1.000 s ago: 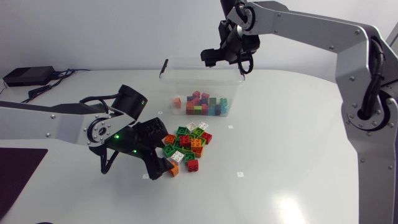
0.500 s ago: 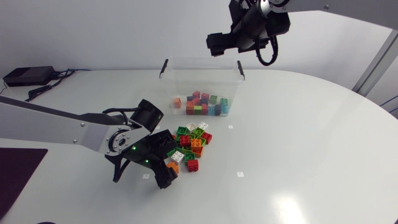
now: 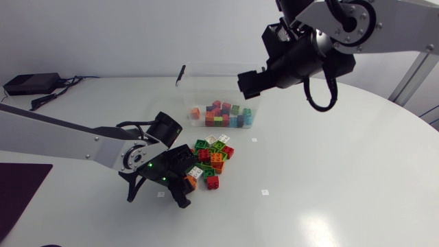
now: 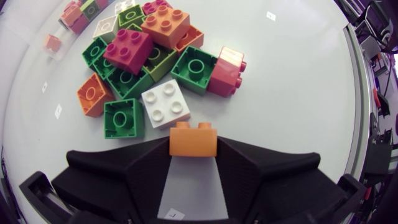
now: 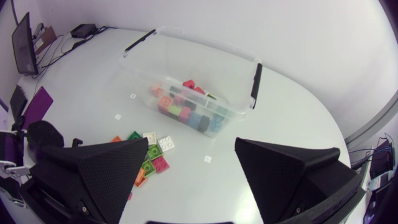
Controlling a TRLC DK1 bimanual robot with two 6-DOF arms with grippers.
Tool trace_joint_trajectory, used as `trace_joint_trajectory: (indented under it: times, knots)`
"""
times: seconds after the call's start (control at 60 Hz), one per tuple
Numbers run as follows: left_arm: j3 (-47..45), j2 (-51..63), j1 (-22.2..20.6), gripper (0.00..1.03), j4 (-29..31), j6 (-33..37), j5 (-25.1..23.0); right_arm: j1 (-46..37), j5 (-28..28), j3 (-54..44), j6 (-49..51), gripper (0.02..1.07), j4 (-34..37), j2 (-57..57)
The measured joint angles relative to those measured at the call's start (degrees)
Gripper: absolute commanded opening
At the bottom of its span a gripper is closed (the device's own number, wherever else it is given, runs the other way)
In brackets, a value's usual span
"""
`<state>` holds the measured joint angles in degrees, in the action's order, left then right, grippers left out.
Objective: Place the duplo bricks in the container
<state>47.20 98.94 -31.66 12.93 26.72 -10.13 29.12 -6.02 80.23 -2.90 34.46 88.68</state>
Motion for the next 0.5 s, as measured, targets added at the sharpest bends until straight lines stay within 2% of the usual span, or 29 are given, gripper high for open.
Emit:
trace_joint_trajectory:
  times: [0.167, 0.283, 0.5]
  knots:
    - [0.00, 0.00, -0.68, 0.31, -0.07, 0.02, -0.02, 4.28, 0.26, -6.51, -0.31, 1.02, -0.02, -2.12]
    - [-0.66, -0.48, -0.66, 0.31, -0.46, 0.04, -0.02, 6.40, 4.42, -10.88, -1.68, 1.02, 0.00, -2.23]
    - [-3.32, -5.01, -0.59, 0.31, 0.31, 0.04, -0.02, 9.20, 7.52, -14.67, -3.17, 1.02, -0.48, -1.53]
